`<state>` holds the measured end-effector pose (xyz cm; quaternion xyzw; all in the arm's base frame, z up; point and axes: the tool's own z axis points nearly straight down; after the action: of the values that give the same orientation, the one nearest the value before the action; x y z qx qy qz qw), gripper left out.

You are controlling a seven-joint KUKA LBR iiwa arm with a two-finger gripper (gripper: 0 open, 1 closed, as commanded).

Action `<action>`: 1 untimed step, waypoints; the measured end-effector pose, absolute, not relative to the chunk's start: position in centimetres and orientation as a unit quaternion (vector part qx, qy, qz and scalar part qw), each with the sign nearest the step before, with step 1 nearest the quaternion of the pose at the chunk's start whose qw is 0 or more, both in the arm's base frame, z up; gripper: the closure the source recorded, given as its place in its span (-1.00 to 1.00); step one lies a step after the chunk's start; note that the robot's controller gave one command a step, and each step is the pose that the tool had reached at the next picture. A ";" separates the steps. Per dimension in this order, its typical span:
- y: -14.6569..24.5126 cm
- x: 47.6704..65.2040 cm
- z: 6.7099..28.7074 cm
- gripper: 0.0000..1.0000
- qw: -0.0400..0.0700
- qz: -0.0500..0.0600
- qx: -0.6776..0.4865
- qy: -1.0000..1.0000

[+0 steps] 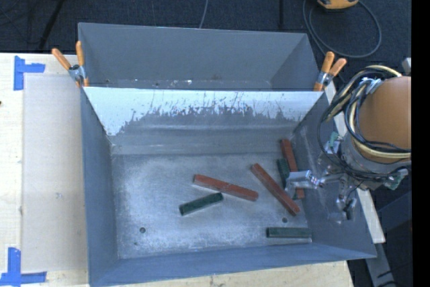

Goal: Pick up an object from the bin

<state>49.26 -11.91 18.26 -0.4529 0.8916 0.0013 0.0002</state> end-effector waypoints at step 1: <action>-12.0 51.5 12.7 -1.00 0.002 -0.001 -0.426 0.904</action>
Offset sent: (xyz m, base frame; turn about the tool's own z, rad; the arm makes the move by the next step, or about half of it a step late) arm 0.0642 -0.0192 -0.1126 -0.1258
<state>51.45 -11.96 12.74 -0.4265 0.9045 -0.0013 0.0020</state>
